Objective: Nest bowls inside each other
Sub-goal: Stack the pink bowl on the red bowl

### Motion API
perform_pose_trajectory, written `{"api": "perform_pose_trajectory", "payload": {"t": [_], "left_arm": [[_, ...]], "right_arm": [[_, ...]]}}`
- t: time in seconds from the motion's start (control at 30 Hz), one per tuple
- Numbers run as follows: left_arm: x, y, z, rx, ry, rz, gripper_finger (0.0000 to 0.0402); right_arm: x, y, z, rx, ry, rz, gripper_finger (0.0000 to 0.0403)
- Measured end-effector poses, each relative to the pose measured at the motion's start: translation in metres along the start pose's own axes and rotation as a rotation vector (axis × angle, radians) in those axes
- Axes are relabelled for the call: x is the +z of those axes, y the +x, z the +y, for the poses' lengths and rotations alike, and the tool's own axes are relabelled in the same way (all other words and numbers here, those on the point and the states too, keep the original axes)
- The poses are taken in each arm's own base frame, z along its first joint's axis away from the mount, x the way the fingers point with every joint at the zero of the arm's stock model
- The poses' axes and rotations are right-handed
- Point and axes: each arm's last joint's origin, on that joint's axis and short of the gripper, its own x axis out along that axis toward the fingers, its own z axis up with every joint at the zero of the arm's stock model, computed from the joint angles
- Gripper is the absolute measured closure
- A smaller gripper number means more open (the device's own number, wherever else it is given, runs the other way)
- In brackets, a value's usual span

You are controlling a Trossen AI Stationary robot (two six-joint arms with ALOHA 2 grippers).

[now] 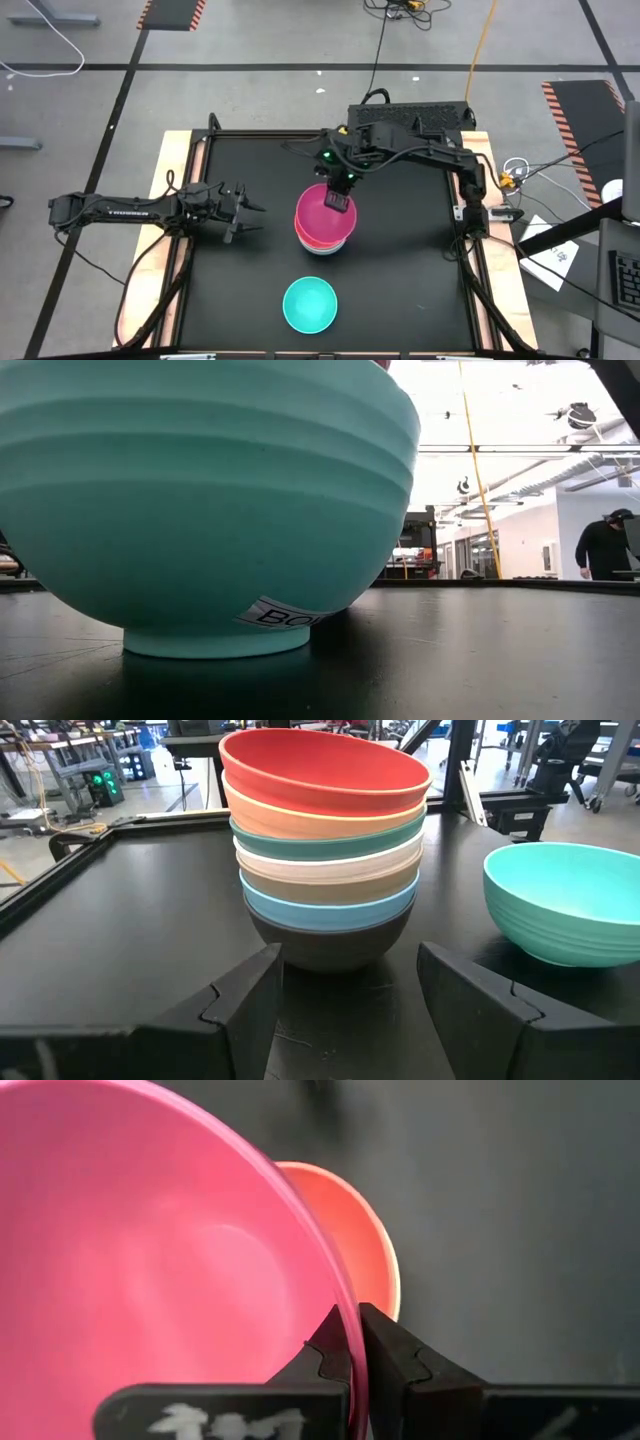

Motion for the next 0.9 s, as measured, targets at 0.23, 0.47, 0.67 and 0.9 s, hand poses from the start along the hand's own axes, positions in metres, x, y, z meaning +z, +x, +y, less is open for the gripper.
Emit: {"api": "perform_pose_trajectory", "payload": {"t": [0.23,0.47,0.67,0.9], "left_arm": [[0.0,0.0,0.0,-0.008,0.001,-0.001,0.0165],[0.0,0.0,0.0,-0.016,0.013,-0.001,0.0165],[0.0,0.0,0.0,-0.017,0.027,-0.001,0.0165],[0.0,0.0,-0.001,-0.018,0.027,-0.001,0.0165]], "right_arm": [[0.006,0.026,-0.01,0.001,0.023,0.054,0.0403],[0.004,0.029,-0.015,-0.01,0.049,0.089,0.0403],[0.002,0.028,-0.016,-0.015,0.065,0.111,0.0403],[0.003,0.05,-0.022,-0.002,0.083,0.17,0.0403]]}}
